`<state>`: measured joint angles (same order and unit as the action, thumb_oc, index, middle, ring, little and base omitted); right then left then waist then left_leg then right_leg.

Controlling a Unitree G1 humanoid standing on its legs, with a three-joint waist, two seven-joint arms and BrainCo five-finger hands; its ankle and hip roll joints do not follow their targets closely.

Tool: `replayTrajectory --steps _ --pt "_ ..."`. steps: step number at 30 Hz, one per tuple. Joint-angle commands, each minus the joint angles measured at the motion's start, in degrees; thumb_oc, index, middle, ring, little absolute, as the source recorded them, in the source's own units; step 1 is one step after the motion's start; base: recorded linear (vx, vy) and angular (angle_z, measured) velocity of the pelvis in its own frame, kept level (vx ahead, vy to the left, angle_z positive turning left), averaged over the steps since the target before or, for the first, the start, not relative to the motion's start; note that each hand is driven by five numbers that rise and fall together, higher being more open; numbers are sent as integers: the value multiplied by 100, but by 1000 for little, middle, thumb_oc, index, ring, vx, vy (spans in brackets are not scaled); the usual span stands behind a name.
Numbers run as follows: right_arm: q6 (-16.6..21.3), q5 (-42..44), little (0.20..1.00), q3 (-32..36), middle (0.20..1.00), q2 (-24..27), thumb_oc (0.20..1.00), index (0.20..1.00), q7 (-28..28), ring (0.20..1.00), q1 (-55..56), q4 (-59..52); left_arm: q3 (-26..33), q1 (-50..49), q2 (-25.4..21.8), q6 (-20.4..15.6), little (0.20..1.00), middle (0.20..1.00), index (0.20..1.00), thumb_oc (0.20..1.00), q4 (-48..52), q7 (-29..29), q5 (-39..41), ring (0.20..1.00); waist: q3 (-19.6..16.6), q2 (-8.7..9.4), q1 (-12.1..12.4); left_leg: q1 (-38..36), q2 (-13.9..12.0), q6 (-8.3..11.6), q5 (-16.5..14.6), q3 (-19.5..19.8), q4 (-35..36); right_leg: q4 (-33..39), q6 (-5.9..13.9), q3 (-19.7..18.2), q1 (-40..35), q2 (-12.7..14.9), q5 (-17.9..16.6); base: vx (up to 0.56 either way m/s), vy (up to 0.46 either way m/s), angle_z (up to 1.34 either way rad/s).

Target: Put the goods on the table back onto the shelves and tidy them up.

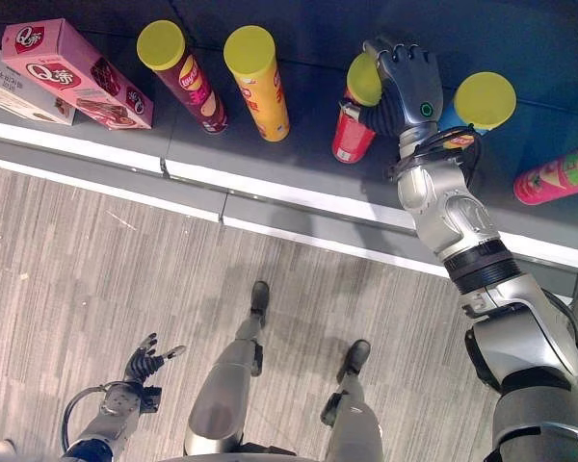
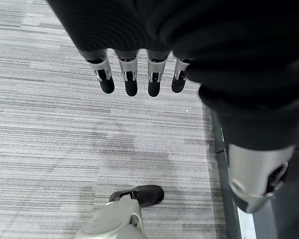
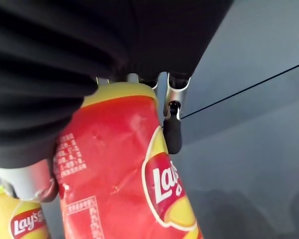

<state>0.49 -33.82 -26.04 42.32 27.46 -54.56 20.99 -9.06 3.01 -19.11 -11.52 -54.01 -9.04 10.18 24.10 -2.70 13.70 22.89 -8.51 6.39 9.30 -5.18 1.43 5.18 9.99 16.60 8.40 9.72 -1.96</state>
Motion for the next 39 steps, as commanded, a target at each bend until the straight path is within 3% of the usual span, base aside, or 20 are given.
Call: replayTrajectory --steps 1,25,27,28,39 --pt "141 -125 200 163 200 1 200 200 347 200 -457 -35 -243 280 -170 -139 1000 1000 1000 1000 -26 -145 192 1000 -166 -17 156 -129 -159 334 -795 -286 -595 -861 501 -291 712 423 66 0 0 0" --pt "78 -161 200 -210 200 -55 200 200 353 200 -656 497 -302 260 -94 -142 1000 1000 1000 1000 -59 -177 298 1000 -142 -33 253 -47 -116 326 -789 -232 -585 -824 501 -193 716 414 23 0 0 0" --pt "84 -179 868 -234 868 -65 868 868 350 868 -648 472 -304 277 -99 -143 1000 1000 1000 1000 -59 -186 300 1000 -145 -29 254 -48 -116 323 -790 -229 -579 -820 501 -188 710 415 25 0 0 0" --pt "73 -179 1000 -233 1000 -101 1000 1000 367 1000 -616 473 -323 292 -88 -141 1000 1000 1000 1000 -75 -203 300 1000 -155 -29 247 -44 -115 323 -786 -229 -577 -814 501 -188 703 411 25 0 0 0" --pt "138 -142 1000 -208 1000 -290 1000 1000 321 1000 -396 306 -319 344 -55 -71 1000 1000 1000 1000 -148 -221 216 1000 -244 2 232 -99 -124 303 -836 -241 -613 -804 501 -178 628 424 47 -2 0 1"
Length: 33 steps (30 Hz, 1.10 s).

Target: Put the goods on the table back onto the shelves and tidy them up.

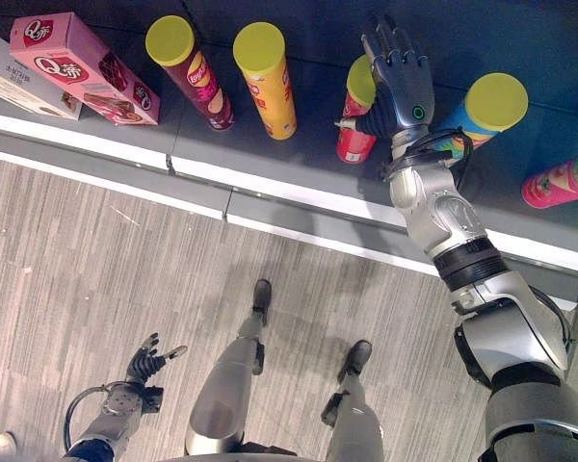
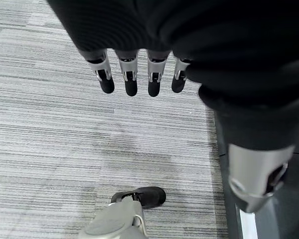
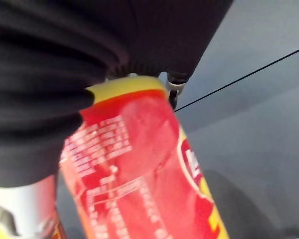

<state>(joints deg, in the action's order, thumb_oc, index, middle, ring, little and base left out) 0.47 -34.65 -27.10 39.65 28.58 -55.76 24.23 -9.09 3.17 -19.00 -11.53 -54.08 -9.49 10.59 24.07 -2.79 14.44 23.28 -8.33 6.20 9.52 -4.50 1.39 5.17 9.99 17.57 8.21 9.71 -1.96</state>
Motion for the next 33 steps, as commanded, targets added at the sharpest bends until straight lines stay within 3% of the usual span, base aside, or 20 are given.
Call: replayTrajectory --steps 1,9,16,17,20,25,26,27,29,30,31,33 --pt "139 -60 1000 -99 1000 -23 1000 1000 208 1000 -270 -22 -317 327 -67 -70 1000 1000 1000 1000 -140 -176 175 1000 -241 11 159 -140 -141 322 -859 -310 -609 -803 501 -276 646 425 47 -4 2 4" --pt "369 58 1000 452 1000 -294 1000 1000 172 1000 652 -1278 -260 306 -35 91 1000 1000 1000 1000 -188 -126 -33 1000 -449 164 33 -458 -193 299 -932 -352 -538 -710 501 -306 387 389 83 27 2 4" --pt "732 508 1000 1072 1000 -519 1000 1000 -262 1000 2110 -2681 5 257 46 303 1000 1000 1000 1000 -421 -88 -403 1000 -718 395 -281 -897 -198 283 -884 -562 -189 -451 501 -425 206 283 -92 45 44 -3" --pt "779 710 1000 1097 1000 -551 1000 1000 -365 1000 2273 -2753 50 255 64 333 1000 1000 1000 1000 -452 -90 -425 1000 -749 431 -343 -947 -194 274 -880 -589 -151 -429 501 -468 199 265 -125 30 88 -24" --pt "1142 2900 1000 1286 1000 -635 1000 1000 -1641 1000 3276 -2804 306 243 20 464 1000 1000 1000 1000 -733 60 -715 1000 -836 624 -658 -1259 -152 218 -976 -794 -109 -383 501 -749 182 236 -402 7 156 -27" --pt "1384 4163 1000 1459 1000 -674 1000 1000 -2327 1000 3825 -2451 494 287 -129 462 1000 1000 1000 1000 -801 236 -763 1000 -805 807 -974 -1487 -205 154 -1254 -1271 -430 -510 501 -1097 519 93 -739 -57 138 -76" --pt "1424 4411 1000 1466 1000 -687 1000 1000 -2400 1000 3844 -2391 496 279 -169 454 1000 1000 1000 1000 -801 278 -774 1000 -790 814 -1012 -1548 -254 127 -1314 -1444 -538 -580 501 -973 585 106 -667 -112 190 -182" --pt "1450 4856 1000 1493 1000 -674 1000 1000 -2625 1000 3897 -2314 484 207 -218 483 1000 1000 1000 1000 -824 354 -917 1000 -839 815 -1082 -1759 -393 105 -1345 -1899 -640 -716 501 -609 608 237 -554 -4 185 -170" --pt "1429 5050 1000 1628 1000 -594 1000 1000 -2739 1000 4012 -2218 522 160 -248 499 1000 1000 1000 1000 -823 423 -951 1000 -883 742 -1097 -2076 -529 152 -1491 -2202 -627 -863 501 -256 565 362 -405 35 106 -199" --pt "1427 5054 1000 1634 1000 -589 1000 1000 -2743 1000 4019 -2223 518 160 -246 499 1000 1000 1000 1000 -822 424 -950 1000 -877 739 -1086 -2091 -529 154 -1491 -2211 -620 -871 501 -264 563 361 -400 -57 17 -183" --pt "1424 5218 1000 1776 1000 -558 1000 1000 -2732 1000 4173 -2085 563 125 -268 488 1000 1000 1000 1000 -723 465 -912 1000 -898 741 -1066 -2305 -594 171 -1498 -2570 -630 -905 501 289 523 537 -403 -65 -36 -85" --pt "1409 5265 1000 2017 1000 -530 1000 1000 -2718 1000 4423 -2006 619 70 -262 476 1000 1000 1000 1000 -609 516 -904 1000 -1000 826 -1074 -2432 -628 205 -1508 -2926 -683 -722 501 831 260 669 -406 -43 -65 -103"
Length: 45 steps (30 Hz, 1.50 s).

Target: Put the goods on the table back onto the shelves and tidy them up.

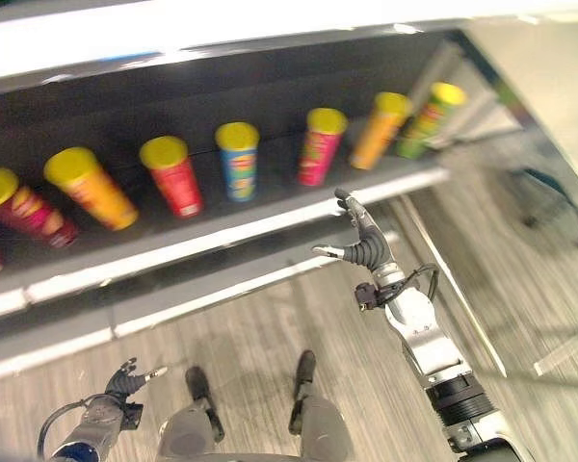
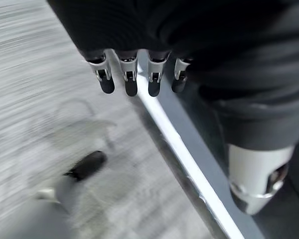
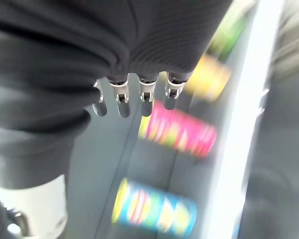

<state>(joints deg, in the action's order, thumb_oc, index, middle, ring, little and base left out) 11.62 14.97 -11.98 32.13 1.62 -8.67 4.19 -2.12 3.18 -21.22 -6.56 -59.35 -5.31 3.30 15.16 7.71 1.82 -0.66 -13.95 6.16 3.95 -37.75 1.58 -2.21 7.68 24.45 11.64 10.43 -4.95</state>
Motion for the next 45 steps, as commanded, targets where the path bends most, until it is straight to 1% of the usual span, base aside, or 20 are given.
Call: replayTrajectory --steps 1,3,6,9,14,15,17,19,20,22,24,25,29,33,36,40,41,43,44,45 --pt "289 303 1000 519 1000 221 1000 1000 -26 1000 -260 -19 -89 57 -43 -18 1000 1000 1000 1000 -74 100 -176 1000 -109 -224 206 -54 -68 212 -950 390 -700 35 732 139 -99 590 -116 10 -72 -142" --pt "179 24 1000 1038 1000 277 1000 1000 183 1000 111 37 -12 42 17 -19 1000 1000 1000 1000 -15 139 -192 1000 -255 -197 120 -280 -269 361 -801 -46 -670 67 732 132 -132 495 -105 172 -200 -96" --pt "171 -104 1000 1500 1000 345 1000 1000 335 1000 455 9 -15 93 67 -25 1000 1000 1000 1000 -16 150 -196 1000 -361 -263 -62 -472 -370 473 -707 -111 -589 -6 732 51 -153 386 37 197 -169 -61" --pt "234 -249 1000 2495 1000 422 1000 1000 733 1000 1051 -94 -229 192 208 -47 1000 1000 1000 1000 261 239 -259 1000 -546 -597 -479 -977 -888 782 -191 -250 -501 -410 576 -159 -234 -141 677 303 -296 -51" --pt "244 -374 1000 2808 1000 495 1000 1000 923 1000 1199 -205 -238 178 215 -43 1000 1000 1000 1000 448 247 -204 1000 -548 -713 -530 -1032 -1197 832 516 179 -1151 -660 238 -498 -324 -596 1074 205 -210 -62" --pt "258 -448 1000 2789 1000 616 1000 1000 1005 1000 1128 -161 -235 123 223 -30 1000 1000 1000 1000 521 240 -177 1000 -517 -704 -443 -869 -1041 676 497 884 -1561 -679 52 -674 -422 -783 1247 108 -154 -60" --pt "213 -473 1000 2755 1000 705 1000 1000 964 1000 1087 -219 -235 68 259 -36 1000 1000 1000 1000 539 253 -87 1000 -492 -668 -368 -574 -602 317 266 1601 -1651 -629 -89 -1017 -508 -872 1264 146 -98 -91" --pt "200 -492 1000 2769 1000 700 1000 1000 994 1000 1077 -170 -221 38 247 -34 1000 1000 1000 1000 518 246 -26 1000 -494 -632 -299 -444 -453 233 217 1921 -1712 -613 -129 -1200 -541 -894 1276 190 -23 -114" --pt "204 -497 1000 2762 1000 715 1000 1000 983 1000 1015 -222 -264 18 257 -50 1000 1000 1000 1000 488 263 26 1000 -438 -569 -170 -136 -110 84 -279 2483 -1707 -618 -167 -1499 -684 -925 1375 256 -26 -96" --pt "176 -598 1000 2800 1000 754 1000 1000 996 1000 1000 -239 -337 26 298 -50 1000 1000 1000 1000 366 274 1 1000 -338 -509 -17 260 318 42 -735 2910 -1540 -608 -151 -1793 -857 -925 1451 280 -22 -85" --pt "198 -633 1000 2827 1000 792 1000 1000 1017 1000 970 -262 -450 64 376 -58 1000 1000 1000 1000 232 293 -13 1000 -273 -556 102 645 655 26 -615 3167 -1186 -549 -132 -1927 -967 -1013 1476 252 -22 -100" --pt "213 -673 1000 2844 1000 795 1000 1000 1067 1000 969 -280 -513 134 439 -56 1000 1000 1000 1000 133 304 -54 1000 -193 -658 192 1110 863 15 -205 3167 -845 -478 -137 -1996 -1160 -1173 1537 328 -45 -81" --pt "227 -816 1000 2729 1000 614 1000 1000 1262 1000 706 -342 -559 142 520 -10 1000 1000 1000 1000 -14 311 -183 1000 -186 -761 498 1587 1139 -119 220 2820 -377 -446 -152 -2533 -1848 -1564 2052 438 8 -89" --pt "170 -964 1000 2578 1000 602 1000 1000 1232 1000 589 -305 -420 77 553 -26 1000 1000 1000 1000 -75 263 -82 1000 -335 -586 625 1564 1149 -211 163 2757 -513 -498 36 -2617 -2009 -1226 2282 441 129 -70" --pt "86 -1174 1000 2352 1000 597 1000 1000 1235 1000 279 -283 -308 16 555 -36 1000 1000 1000 1000 -69 213 53 1000 -375 -477 690 1218 1180 -409 -203 2505 -637 -1969 546 -2594 -1468 -645 1915 336 139 -88" --pt "72 -1181 1000 2316 1000 563 1000 1000 1311 1000 151 -296 -357 47 514 -26 1000 1000 1000 1000 68 166 116 1000 -301 -600 626 899 1155 -480 -347 2469 -582 -3095 486 -2470 -972 -473 1321 211 120 -29" --pt "88 -1262 1000 2282 1000 544 1000 1000 1375 1000 113 -258 -348 38 439 -38 1000 1000 1000 1000 239 147 126 1000 -276 -632 665 742 1119 -482 -476 2436 -573 -3265 420 -2139 -781 -139 1107 153 64 -8" --pt "89 -1264 1000 2280 1000 540 1000 1000 1377 1000 113 -257 -348 32 434 -34 1000 1000 1000 1000 247 148 127 1000 -270 -625 648 735 1131 -484 -482 2451 -576 -3259 423 -2121 -803 -128 1115 158 16 3" --pt "78 -1308 1000 2296 1000 594 1000 1000 1390 1000 52 -279 -330 29 382 -74 1000 1000 1000 1000 381 157 215 1000 -253 -596 697 591 1101 -431 -639 2426 -585 -2710 403 -1689 -620 199 1169 256 -44 8" --pt "55 -1331 1000 2333 1000 646 1000 1000 1376 1000 38 -280 -325 30 380 -75 1000 1000 1000 1000 375 174 220 1000 -282 -630 670 536 1070 -419 -707 2442 -583 -2341 370 -1494 -455 202 1204 257 -44 4"
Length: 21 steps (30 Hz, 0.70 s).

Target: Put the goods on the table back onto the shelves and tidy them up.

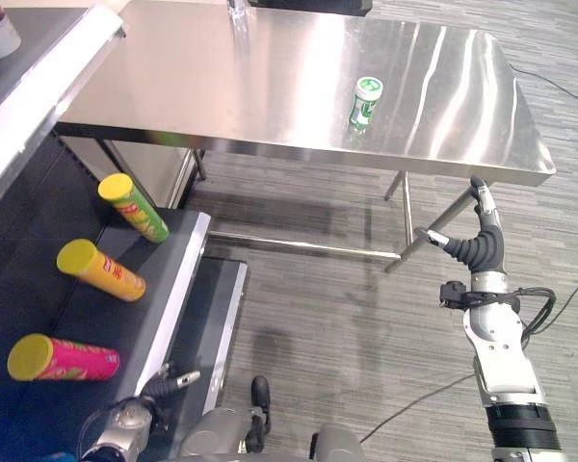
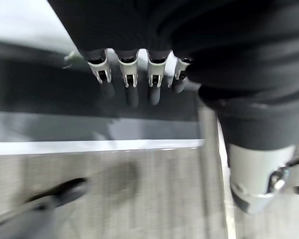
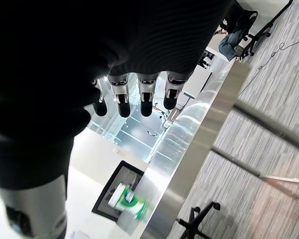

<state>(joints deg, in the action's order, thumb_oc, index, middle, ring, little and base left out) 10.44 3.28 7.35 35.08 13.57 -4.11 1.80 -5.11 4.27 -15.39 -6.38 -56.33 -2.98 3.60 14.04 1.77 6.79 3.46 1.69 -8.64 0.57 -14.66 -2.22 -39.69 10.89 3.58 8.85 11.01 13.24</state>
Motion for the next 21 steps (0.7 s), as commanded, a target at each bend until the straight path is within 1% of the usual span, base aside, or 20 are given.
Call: replayTrajectory --steps 1,2,3,4,5,7,8,9,10,13,14,15,16,17,18,19,20,21 --pt "172 -162 1000 399 1000 352 1000 1000 181 1000 -418 -41 -27 -79 -203 -93 1000 1000 1000 1000 73 -59 190 1000 -172 -40 163 128 -498 1062 -371 142 -208 1416 49 603 -185 142 -617 377 -78 -26" --pt "172 -150 1000 538 1000 513 1000 1000 246 1000 -448 -32 -36 -70 -190 -108 1000 1000 1000 1000 1 -67 180 1000 -134 4 16 -200 -426 1115 -566 171 -168 2409 155 786 342 70 -873 289 -66 -33" --pt "172 -149 1000 537 1000 517 1000 1000 246 1000 -448 -31 -35 -68 -187 -109 1000 1000 1000 1000 -2 -67 180 1000 -131 -14 6 -213 -440 1118 -579 184 -165 2453 159 808 301 54 -885 397 -87 -20" --pt "185 -155 1000 589 1000 552 1000 1000 300 1000 -457 -23 -22 -54 -172 -107 1000 1000 1000 1000 -48 -76 170 1000 -94 15 -59 -362 -400 1158 -662 202 -153 2812 212 852 466 31 -997 351 -62 40" --pt "209 -118 1000 750 1000 560 1000 1000 404 1000 -391 -21 17 -49 -125 -105 1000 1000 1000 1000 -131 -100 120 1000 -31 -3 -199 -655 -386 1229 -845 258 -137 3436 339 876 629 -88 -1228 345 -64 63" --pt "208 -118 1000 753 1000 564 1000 1000 403 1000 -388 -23 15 -47 -120 -106 1000 1000 1000 1000 -133 -101 119 1000 -5 -25 -204 -687 -405 1234 -854 268 -138 3481 338 896 570 -107 -1248 278 -84 60" --pt "215 -168 1000 976 1000 576 1000 1000 513 1000 -269 -95 114 -46 -79 -106 1000 1000 1000 1000 -240 -110 56 1000 55 -37 -342 -1000 -460 1329 -1049 403 -147 3841 411 726 894 -203 -1404 318 -124 36" --pt "215 -168 1000 978 1000 577 1000 1000 513 1000 -267 -97 112 -45 -77 -107 1000 1000 1000 1000 -241 -110 56 1000 61 -44 -340 -1008 -467 1330 -1054 404 -148 3848 411 730 882 -209 -1406 550 -265 54" --pt "217 -205 1000 1087 1000 639 1000 1000 561 1000 -218 -157 164 -84 -74 -110 1000 1000 1000 1000 -290 -90 20 1000 50 -27 -377 -1259 -536 1403 -1169 502 -90 3904 411 676 1001 -161 -1518 238 -140 35" --pt "227 -193 1000 1160 1000 676 1000 1000 565 1000 -190 -185 168 -98 -71 -126 1000 1000 1000 1000 -292 -86 11 1000 42 -40 -394 -1394 -588 1433 -1214 567 -46 3922 411 695 1001 -145 -1574 273 -176 36" --pt "259 -157 1000 1270 1000 853 1000 1000 594 1000 -189 -119 155 -137 -89 -135 1000 1000 1000 1000 -301 -61 -28 1000 1 -11 -414 -1683 -685 1510 -1320 667 49 3908 411 756 1023 -118 -1691 489 -387 33" --pt "255 -111 1000 1357 1000 977 1000 1000 556 1000 -166 -131 154 -181 -113 -130 1000 1000 1000 1000 -298 -33 -45 1000 -58 15 -448 -1851 -789 1592 -1372 761 113 3873 411 730 981 -124 -1768 650 -503 47" --pt "293 -129 1000 1424 1000 1050 1000 1000 572 1000 -77 -147 115 -194 -124 -125 1000 1000 1000 1000 -356 -37 -141 1000 -150 15 -452 -1942 -850 1615 -1456 876 131 3956 411 648 820 -143 -1749 489 -424 46" --pt "252 -162 1000 1485 1000 1136 1000 1000 507 1000 -53 -221 167 -239 -137 -121 1000 1000 1000 1000 -335 -17 -116 1000 -178 44 -456 -1992 -908 1654 -1442 848 139 3842 411 624 782 -139 -1837 377 -353 65" --pt "264 -140 1000 1496 1000 1194 1000 1000 483 1000 -39 -230 161 -224 -112 -121 1000 1000 1000 1000 -384 -27 -90 1000 -212 17 -478 -2037 -1024 1716 -1396 854 142 3728 411 586 773 -160 -1808 331 -383 49" --pt "230 -121 1000 1562 1000 1199 1000 1000 423 1000 39 -318 193 -236 -102 -101 1000 1000 1000 1000 -418 -47 -66 1000 -257 -28 -522 -2041 -1173 1783 -1259 905 98 3487 411 545 811 -202 -1759 327 -351 41" --pt "234 -85 1000 1560 1000 1220 1000 1000 382 1000 29 -334 239 -270 -101 -111 1000 1000 1000 1000 -433 -66 9 1000 -304 -76 -504 -2055 -1283 1841 -1016 934 -5 3262 411 533 852 -234 -1744 306 -349 51" --pt "265 3 1000 1582 1000 1254 1000 1000 336 1000 38 -367 268 -320 -69 -112 1000 1000 1000 1000 -453 -77 93 1000 -356 -131 -527 -2036 -1398 1894 -725 1040 -100 3006 376 525 921 -267 -1639 273 -292 55"
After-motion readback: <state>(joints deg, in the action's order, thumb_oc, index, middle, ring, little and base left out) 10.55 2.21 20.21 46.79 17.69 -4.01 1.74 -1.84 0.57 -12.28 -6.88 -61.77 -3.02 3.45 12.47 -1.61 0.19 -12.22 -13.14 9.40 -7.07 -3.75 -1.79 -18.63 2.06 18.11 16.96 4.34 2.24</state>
